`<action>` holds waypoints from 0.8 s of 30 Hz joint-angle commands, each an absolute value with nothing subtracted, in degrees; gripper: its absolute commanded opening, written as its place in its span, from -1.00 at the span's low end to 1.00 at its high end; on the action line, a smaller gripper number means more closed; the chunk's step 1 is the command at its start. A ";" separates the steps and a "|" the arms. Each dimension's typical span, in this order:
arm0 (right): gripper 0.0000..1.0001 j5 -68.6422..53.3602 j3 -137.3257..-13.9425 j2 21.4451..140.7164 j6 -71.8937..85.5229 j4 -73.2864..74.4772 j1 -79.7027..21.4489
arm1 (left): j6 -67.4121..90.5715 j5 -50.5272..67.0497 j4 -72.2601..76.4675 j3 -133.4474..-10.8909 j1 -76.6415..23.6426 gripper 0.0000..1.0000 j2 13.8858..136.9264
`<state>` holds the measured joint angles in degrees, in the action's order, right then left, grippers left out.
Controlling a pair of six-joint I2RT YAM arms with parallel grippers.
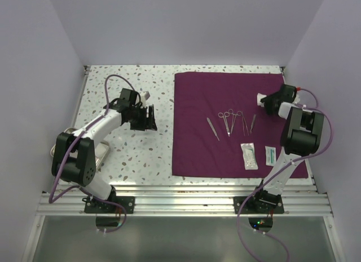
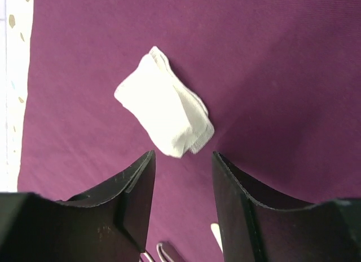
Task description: Prepare the surgical pack
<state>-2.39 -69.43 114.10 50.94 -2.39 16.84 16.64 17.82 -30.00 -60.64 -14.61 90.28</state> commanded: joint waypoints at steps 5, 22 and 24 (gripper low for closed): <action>-0.02 -1.58 -72.24 111.26 46.06 3.43 18.37 | 14.85 19.60 -27.42 -60.91 -13.89 0.36 89.82; -0.03 -8.26 -76.20 119.44 40.95 1.85 18.81 | 15.38 19.95 -28.04 -61.87 -13.89 0.36 91.49; -0.05 -8.44 -76.11 119.53 41.04 1.76 18.81 | 15.47 19.95 -28.04 -62.14 -13.89 0.36 91.58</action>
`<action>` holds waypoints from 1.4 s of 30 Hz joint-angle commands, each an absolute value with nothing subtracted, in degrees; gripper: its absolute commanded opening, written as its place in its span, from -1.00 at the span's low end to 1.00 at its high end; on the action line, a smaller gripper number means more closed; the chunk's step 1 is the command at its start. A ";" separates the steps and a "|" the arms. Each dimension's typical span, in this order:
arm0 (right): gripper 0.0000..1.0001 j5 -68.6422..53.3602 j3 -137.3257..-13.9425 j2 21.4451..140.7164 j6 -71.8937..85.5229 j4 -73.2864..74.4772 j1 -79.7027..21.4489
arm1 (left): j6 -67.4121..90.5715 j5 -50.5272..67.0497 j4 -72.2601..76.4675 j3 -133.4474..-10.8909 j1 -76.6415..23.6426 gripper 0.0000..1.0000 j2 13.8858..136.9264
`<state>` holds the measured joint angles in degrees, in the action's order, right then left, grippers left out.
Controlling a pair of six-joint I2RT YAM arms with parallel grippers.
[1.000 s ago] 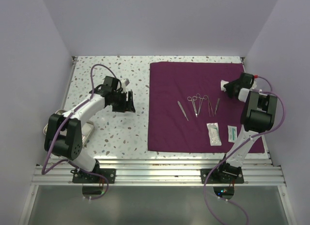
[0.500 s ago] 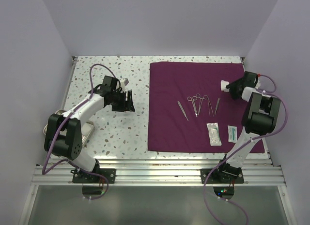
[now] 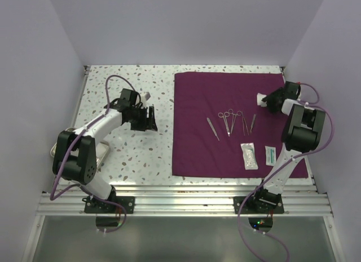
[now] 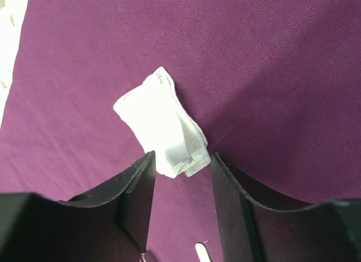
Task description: Prepare the surgical pack
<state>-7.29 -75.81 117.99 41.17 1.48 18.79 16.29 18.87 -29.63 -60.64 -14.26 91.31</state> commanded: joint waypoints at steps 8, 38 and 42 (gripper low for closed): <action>-0.37 -9.23 -79.10 121.73 39.99 3.60 18.81 | 15.56 20.22 -27.77 -62.31 -13.89 0.36 92.46; -1.00 -7.91 -76.91 115.58 46.93 3.69 18.90 | 16.43 19.43 -28.56 -62.75 -12.22 0.36 92.55; -1.00 -8.61 -74.62 111.37 48.95 3.78 18.81 | 18.98 19.34 -28.47 -62.75 -10.90 0.38 92.81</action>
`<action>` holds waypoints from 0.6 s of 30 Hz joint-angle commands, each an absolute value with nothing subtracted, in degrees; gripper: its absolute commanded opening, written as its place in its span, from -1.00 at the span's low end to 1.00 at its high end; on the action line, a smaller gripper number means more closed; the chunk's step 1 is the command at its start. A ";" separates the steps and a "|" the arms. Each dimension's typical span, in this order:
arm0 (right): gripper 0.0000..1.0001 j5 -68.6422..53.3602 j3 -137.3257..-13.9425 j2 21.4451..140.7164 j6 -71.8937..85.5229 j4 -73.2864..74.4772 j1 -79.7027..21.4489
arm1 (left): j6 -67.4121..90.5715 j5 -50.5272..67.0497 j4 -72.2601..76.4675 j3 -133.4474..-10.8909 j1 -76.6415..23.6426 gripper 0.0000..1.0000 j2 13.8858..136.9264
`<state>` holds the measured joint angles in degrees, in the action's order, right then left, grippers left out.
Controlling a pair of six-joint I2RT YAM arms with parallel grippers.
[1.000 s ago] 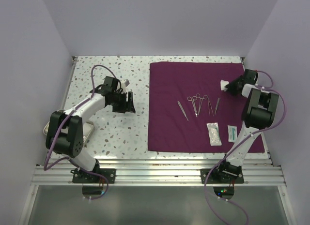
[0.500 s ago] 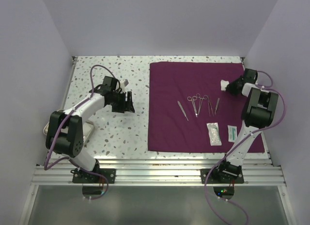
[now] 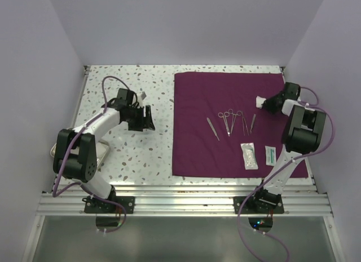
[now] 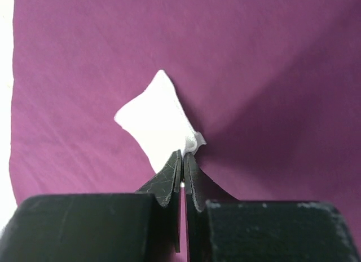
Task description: Prepare the surgical pack
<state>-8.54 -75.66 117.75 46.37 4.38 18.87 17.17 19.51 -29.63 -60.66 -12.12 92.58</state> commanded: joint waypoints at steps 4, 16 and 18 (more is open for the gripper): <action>-1.00 -8.26 -72.08 105.75 49.30 5.19 18.72 | 22.40 20.47 -27.95 -62.23 -10.46 0.40 92.29; -1.00 -14.67 -61.27 87.92 50.89 7.91 12.31 | 36.88 34.43 -13.40 -53.45 -10.63 0.57 87.72; -1.00 -15.73 -60.21 85.62 50.89 8.96 8.72 | 40.41 36.55 -9.34 -50.98 -11.16 0.61 85.17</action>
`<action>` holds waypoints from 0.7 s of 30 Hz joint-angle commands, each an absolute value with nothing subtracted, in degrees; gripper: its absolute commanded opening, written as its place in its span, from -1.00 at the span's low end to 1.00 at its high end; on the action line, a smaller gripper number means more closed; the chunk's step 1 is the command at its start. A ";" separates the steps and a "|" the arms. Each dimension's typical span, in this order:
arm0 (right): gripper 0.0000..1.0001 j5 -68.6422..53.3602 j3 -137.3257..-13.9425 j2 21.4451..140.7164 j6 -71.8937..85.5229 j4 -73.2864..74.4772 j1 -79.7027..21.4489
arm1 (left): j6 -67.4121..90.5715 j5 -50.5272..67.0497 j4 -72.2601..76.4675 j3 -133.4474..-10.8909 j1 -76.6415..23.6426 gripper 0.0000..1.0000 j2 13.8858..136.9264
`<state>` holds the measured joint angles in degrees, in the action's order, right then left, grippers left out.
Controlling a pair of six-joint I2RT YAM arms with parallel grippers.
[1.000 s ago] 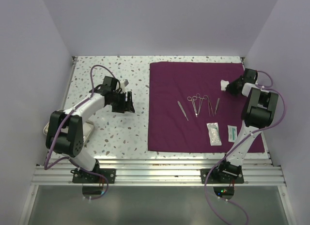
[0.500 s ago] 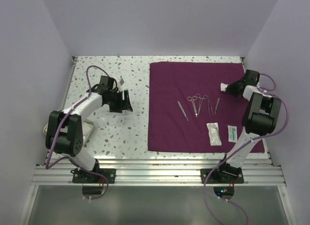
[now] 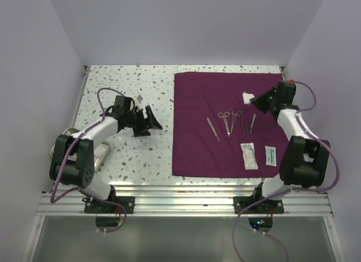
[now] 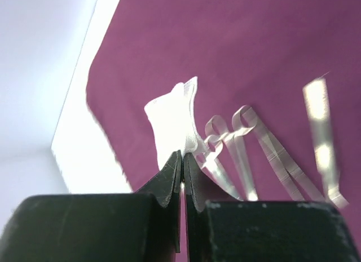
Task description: Prepare the surgical pack
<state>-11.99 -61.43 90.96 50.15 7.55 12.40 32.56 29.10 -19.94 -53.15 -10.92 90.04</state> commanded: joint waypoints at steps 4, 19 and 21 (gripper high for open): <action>-1.00 -18.45 -56.87 79.38 53.43 10.19 1.51 | 49.63 38.06 -0.98 -50.10 -13.27 0.69 80.69; -1.00 -22.50 -51.15 66.18 60.99 8.00 -19.50 | 67.85 26.90 12.12 -46.06 -30.04 0.78 72.15; -1.00 -22.50 -51.06 65.66 61.52 7.91 -20.65 | 69.60 26.02 14.05 -46.14 -31.37 0.78 72.86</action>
